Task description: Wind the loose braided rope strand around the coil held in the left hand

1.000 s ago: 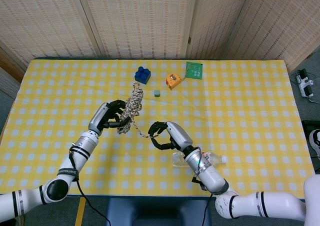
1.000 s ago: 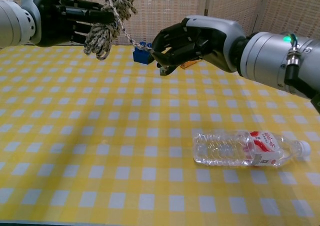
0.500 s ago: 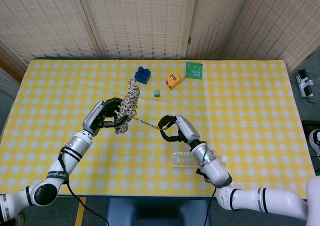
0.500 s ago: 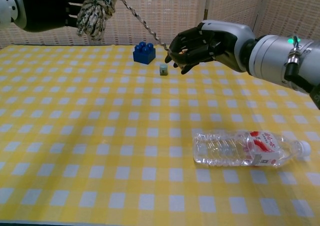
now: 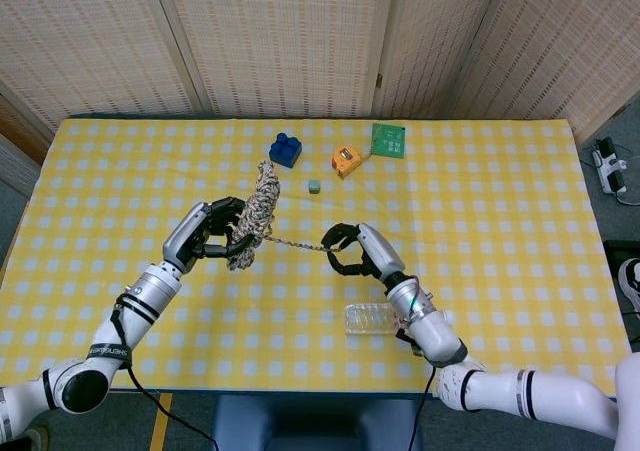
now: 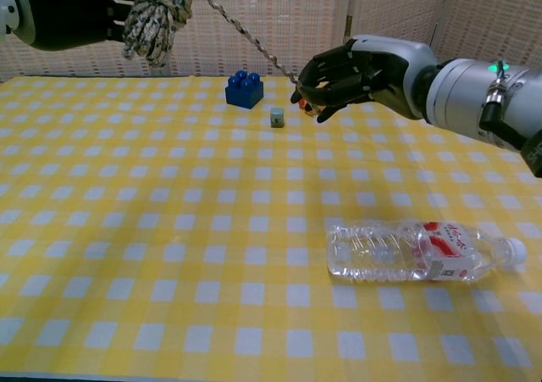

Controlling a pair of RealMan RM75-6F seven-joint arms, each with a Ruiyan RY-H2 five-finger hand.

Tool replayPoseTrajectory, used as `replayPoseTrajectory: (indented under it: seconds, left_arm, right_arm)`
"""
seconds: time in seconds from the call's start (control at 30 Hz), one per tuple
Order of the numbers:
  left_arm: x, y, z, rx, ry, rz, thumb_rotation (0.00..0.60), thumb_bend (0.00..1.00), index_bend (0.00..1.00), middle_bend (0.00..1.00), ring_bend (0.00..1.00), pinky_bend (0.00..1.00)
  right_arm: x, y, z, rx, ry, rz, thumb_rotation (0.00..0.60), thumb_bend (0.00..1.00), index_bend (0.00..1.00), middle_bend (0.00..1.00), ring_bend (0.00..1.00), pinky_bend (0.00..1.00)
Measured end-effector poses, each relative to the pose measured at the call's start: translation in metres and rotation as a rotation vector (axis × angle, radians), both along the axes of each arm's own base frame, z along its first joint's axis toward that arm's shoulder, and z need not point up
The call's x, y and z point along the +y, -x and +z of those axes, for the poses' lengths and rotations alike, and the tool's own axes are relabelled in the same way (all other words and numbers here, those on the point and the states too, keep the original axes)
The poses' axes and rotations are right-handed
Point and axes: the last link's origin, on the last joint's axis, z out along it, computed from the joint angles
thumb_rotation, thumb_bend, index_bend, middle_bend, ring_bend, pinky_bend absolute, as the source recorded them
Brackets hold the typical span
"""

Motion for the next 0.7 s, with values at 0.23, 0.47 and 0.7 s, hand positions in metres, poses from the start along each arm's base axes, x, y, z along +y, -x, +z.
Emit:
replayPoseTrajectory:
  seconds: [0.23, 0.47, 0.7]
  left_arm:
    - [0.004, 0.006, -0.003, 0.080, -0.046, -0.016, 0.600, 0.61, 0.70, 0.70, 0.69, 0.75]
    - [0.009, 0.016, -0.001, 0.173, -0.124, -0.023, 0.600, 0.61, 0.70, 0.70, 0.69, 0.75]
    - [0.011, 0.024, -0.003, 0.228, -0.174, -0.018, 0.600, 0.61, 0.70, 0.70, 0.69, 0.75]
  right_arm:
    - [0.004, 0.008, 0.016, 0.030, 0.007, 0.101, 0.600, 0.64, 0.00, 0.00, 0.06, 0.06]
    - [0.012, 0.045, 0.045, 0.176, 0.159, 0.150, 0.600, 0.64, 0.00, 0.05, 0.09, 0.07]
    - [0.047, 0.100, 0.083, 0.377, 0.368, 0.116, 0.600, 0.64, 0.00, 0.12, 0.14, 0.08]
